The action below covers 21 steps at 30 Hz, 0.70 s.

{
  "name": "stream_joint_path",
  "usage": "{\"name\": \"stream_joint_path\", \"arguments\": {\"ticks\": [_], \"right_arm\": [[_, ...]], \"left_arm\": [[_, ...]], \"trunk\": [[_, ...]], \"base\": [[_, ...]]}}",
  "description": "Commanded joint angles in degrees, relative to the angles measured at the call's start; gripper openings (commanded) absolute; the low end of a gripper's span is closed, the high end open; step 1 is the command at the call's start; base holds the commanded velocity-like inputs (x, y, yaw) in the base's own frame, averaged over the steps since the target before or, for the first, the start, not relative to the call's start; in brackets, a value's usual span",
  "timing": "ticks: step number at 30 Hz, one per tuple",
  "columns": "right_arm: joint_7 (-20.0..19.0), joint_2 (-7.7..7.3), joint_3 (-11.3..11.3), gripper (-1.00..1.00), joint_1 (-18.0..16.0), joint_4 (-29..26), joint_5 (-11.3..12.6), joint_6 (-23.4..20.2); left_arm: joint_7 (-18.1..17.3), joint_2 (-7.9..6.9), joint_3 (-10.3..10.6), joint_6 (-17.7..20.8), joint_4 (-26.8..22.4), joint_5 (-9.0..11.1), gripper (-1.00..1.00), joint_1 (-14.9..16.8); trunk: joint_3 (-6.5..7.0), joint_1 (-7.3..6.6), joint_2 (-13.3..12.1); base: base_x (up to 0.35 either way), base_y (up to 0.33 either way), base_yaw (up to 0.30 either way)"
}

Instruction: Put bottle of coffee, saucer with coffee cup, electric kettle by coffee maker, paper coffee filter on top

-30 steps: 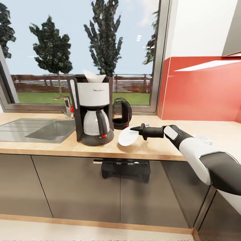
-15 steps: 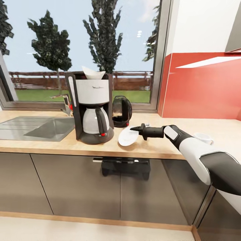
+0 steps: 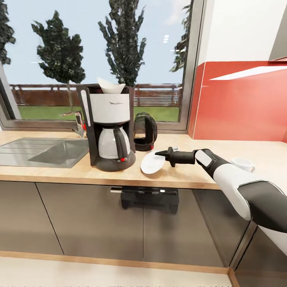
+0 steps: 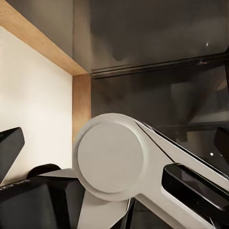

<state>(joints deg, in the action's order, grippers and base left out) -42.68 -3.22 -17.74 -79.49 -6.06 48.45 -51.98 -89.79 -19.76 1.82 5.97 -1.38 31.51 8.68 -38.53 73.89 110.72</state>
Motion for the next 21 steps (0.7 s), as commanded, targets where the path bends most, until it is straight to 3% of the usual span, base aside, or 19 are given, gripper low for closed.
{"name": "stream_joint_path", "arguments": {"ticks": [1,21], "right_arm": [[-0.3,-0.03,-0.4,-1.00,0.0,0.0,0.3,-0.1],[-0.3,-0.03,-0.4,-1.00,0.0,0.0,0.2,-0.1]], "left_arm": [[-0.2,-0.01,0.2,0.6,0.0,0.1,1.00,0.0],[-0.2,-0.01,0.2,0.6,0.0,0.1,1.00,0.0]], "trunk": [[-0.14,-0.01,0.0],[-1.91,-0.01,0.0]], "base": [[0.000,0.000,0.000],[0.000,0.000,0.000]]}}
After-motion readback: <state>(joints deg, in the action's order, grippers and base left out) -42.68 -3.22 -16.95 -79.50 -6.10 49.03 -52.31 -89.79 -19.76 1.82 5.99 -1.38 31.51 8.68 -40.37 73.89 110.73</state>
